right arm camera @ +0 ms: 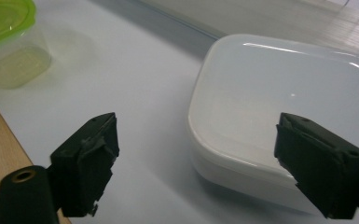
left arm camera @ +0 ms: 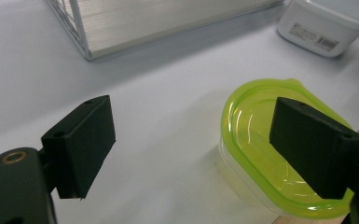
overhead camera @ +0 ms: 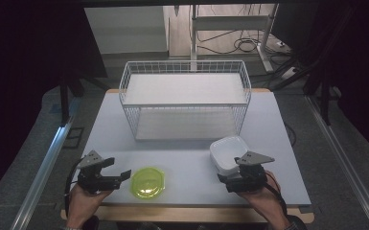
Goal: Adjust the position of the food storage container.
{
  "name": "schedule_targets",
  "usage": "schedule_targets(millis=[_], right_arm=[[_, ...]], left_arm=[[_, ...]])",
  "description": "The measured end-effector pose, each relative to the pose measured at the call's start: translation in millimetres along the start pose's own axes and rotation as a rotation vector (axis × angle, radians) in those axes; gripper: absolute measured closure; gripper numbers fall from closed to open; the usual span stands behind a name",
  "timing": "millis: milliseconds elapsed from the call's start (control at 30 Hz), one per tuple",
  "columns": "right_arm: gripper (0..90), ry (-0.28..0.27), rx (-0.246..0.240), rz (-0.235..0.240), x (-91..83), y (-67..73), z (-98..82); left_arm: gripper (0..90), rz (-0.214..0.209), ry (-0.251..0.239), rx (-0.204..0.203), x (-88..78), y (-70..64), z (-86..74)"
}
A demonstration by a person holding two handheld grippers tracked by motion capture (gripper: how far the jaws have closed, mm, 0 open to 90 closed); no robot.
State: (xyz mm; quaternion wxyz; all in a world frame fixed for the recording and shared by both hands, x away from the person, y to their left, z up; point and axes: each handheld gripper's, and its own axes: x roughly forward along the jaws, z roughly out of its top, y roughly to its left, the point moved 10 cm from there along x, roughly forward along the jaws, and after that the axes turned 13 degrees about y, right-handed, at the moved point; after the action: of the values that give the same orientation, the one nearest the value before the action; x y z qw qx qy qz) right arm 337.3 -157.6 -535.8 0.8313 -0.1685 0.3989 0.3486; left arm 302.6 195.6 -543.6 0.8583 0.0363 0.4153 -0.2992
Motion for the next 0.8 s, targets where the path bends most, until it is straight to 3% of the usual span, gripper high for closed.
schedule_targets(millis=[200,433,533,800], right_arm=[[19.5,0.012,0.005,0.020,0.7,-1.3,-1.5],[23.2,-0.012,0.001,0.028,-5.5,0.0,2.2],[24.3,-0.015,-0.002,0.027,-6.3,0.3,2.7],[31.5,-0.015,-0.031,0.020,-10.2,4.2,3.8]], left_arm=[[16.4,0.036,0.019,0.054,5.0,-6.4,0.0],[22.7,0.045,0.006,0.079,0.9,-12.0,3.1],[25.6,0.042,0.000,0.095,-1.2,-17.8,5.3],[46.7,-0.007,-0.027,0.127,-6.4,-43.0,13.6]])
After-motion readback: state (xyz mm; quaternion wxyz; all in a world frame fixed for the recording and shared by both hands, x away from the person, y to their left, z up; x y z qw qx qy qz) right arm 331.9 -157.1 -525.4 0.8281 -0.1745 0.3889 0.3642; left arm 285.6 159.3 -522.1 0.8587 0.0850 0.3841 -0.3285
